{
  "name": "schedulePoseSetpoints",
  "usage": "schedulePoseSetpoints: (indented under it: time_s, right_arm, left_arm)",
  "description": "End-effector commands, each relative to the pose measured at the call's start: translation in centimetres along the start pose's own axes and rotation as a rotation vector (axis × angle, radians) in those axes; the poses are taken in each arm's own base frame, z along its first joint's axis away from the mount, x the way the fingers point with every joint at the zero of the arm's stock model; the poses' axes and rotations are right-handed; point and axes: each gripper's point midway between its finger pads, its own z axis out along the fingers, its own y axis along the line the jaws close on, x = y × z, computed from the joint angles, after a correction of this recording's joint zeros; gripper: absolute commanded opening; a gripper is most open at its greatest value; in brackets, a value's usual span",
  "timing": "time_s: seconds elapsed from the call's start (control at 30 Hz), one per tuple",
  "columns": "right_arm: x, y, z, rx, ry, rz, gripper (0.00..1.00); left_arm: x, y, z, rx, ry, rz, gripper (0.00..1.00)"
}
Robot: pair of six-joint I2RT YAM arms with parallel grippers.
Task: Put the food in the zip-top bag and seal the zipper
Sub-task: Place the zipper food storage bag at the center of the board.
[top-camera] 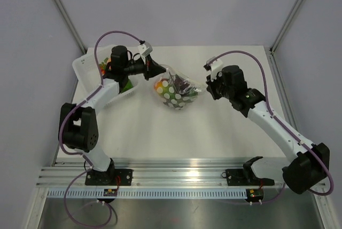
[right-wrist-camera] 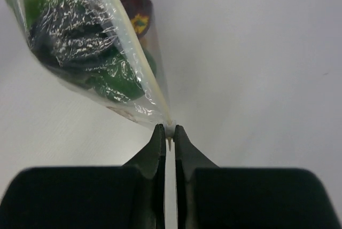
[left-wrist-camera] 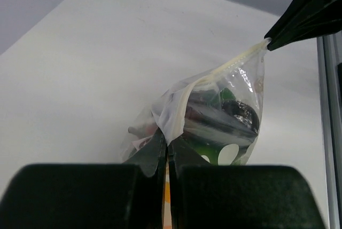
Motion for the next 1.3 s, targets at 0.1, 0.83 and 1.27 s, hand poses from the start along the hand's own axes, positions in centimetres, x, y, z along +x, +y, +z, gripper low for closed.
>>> schedulePoseSetpoints:
  time_s: [0.1, 0.83, 1.27]
  right_arm:
    - [-13.0, -7.4, -3.5, 0.268, -0.295, -0.051, 0.01]
    - [-4.1, -8.6, -6.6, 0.479, -0.255, 0.355, 0.99]
    - [0.0, -9.2, -2.8, 0.611, 0.069, 0.562, 0.99]
  left_arm:
    - [-12.3, 3.6, 2.6, -0.047, -0.305, 0.126, 0.27]
    - [-12.1, -0.2, -6.4, -0.512, -0.271, -0.282, 0.99]
    - [3.6, -3.4, -11.6, -0.827, -0.127, -0.549, 0.99]
